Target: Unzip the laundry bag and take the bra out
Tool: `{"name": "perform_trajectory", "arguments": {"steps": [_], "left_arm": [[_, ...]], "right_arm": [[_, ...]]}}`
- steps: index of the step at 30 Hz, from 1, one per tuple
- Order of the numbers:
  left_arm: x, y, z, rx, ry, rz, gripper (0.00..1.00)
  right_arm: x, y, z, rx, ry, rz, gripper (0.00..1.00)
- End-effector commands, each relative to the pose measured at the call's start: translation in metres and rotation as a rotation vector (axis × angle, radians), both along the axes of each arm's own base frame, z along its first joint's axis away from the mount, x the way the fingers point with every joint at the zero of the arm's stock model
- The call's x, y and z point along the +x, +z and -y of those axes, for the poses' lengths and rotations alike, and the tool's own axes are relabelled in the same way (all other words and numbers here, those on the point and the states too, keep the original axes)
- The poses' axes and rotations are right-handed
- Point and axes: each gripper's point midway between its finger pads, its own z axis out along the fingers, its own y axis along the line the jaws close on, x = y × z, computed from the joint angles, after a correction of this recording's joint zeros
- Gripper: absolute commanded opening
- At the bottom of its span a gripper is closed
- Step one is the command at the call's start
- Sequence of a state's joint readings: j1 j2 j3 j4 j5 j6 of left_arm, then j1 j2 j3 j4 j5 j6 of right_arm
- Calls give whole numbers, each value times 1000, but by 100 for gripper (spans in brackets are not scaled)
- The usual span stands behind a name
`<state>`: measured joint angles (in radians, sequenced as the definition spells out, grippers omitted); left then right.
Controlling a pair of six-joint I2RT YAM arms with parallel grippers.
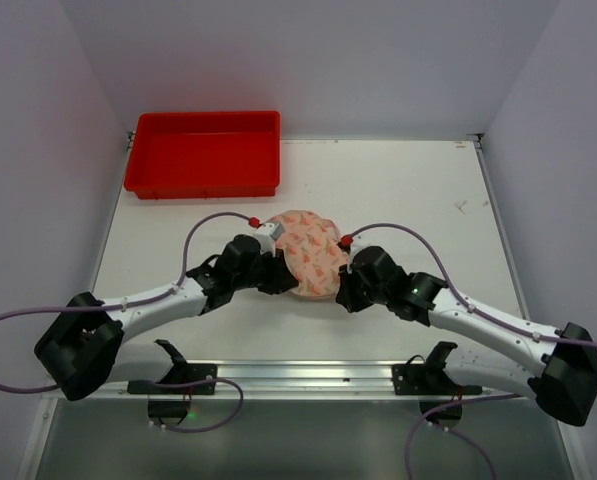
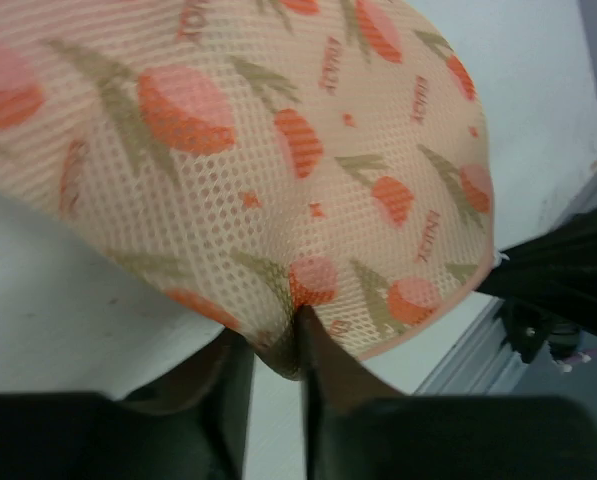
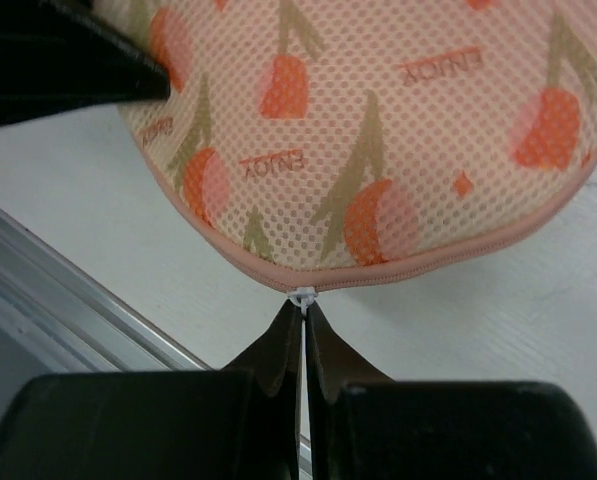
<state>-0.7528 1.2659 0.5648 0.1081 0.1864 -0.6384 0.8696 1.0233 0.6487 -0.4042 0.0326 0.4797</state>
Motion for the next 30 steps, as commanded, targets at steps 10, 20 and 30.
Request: {"name": "perform_trajectory", "arguments": {"steps": [10,20,30], "left_arm": [[5,-7,-68,-61,423,-270,100],[5,6,-65,-343,568,-300,86],[15,-3,-42,-374,566,-365,36]], "right_arm": [[15,19,-127,122,200,-96,0],[13,5,-149,118,223,-122,0],[11,6,-138,103,210,-107,0]]}}
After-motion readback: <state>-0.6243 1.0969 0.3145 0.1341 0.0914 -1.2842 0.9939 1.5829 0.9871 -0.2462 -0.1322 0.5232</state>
